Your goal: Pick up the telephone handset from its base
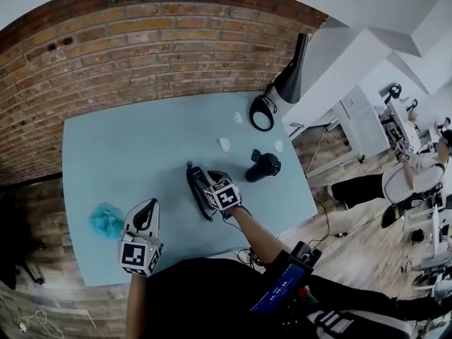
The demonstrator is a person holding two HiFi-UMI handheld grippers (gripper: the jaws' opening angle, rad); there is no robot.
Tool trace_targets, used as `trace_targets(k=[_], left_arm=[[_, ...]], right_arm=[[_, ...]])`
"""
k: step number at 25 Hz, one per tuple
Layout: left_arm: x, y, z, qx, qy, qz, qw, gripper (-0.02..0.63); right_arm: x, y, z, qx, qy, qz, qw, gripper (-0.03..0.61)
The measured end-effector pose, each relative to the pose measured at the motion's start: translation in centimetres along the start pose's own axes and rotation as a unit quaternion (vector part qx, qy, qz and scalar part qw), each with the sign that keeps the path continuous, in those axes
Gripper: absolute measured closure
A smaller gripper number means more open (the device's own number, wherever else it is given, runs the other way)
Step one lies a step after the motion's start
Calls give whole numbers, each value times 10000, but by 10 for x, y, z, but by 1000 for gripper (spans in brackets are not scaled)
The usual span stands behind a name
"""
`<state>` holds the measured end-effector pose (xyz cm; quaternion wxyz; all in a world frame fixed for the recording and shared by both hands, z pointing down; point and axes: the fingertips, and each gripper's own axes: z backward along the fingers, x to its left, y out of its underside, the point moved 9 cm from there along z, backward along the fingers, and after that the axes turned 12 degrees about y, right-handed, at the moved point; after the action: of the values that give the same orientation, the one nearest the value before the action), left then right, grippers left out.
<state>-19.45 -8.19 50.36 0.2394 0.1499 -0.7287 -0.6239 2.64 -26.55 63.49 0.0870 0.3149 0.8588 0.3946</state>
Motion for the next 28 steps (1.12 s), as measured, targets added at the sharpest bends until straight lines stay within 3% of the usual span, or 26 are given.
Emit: trace_targets(k=[12, 18, 24, 28], left_arm=[[1, 5, -8, 114, 139, 45, 9998, 594], [1, 9, -11, 237, 209, 80, 9995, 594], [0, 12, -12, 332, 204, 31, 9992, 594], [1, 13, -10, 405, 238, -48, 9989, 594]], right_arm=[[-4, 30, -26, 834, -151, -90, 9964, 362], [0, 32, -29, 918, -258, 5, 9954, 359], [5, 29, -32, 1068, -117, 520, 9929, 359], [4, 32, -36, 1128, -188, 206, 9932, 357]])
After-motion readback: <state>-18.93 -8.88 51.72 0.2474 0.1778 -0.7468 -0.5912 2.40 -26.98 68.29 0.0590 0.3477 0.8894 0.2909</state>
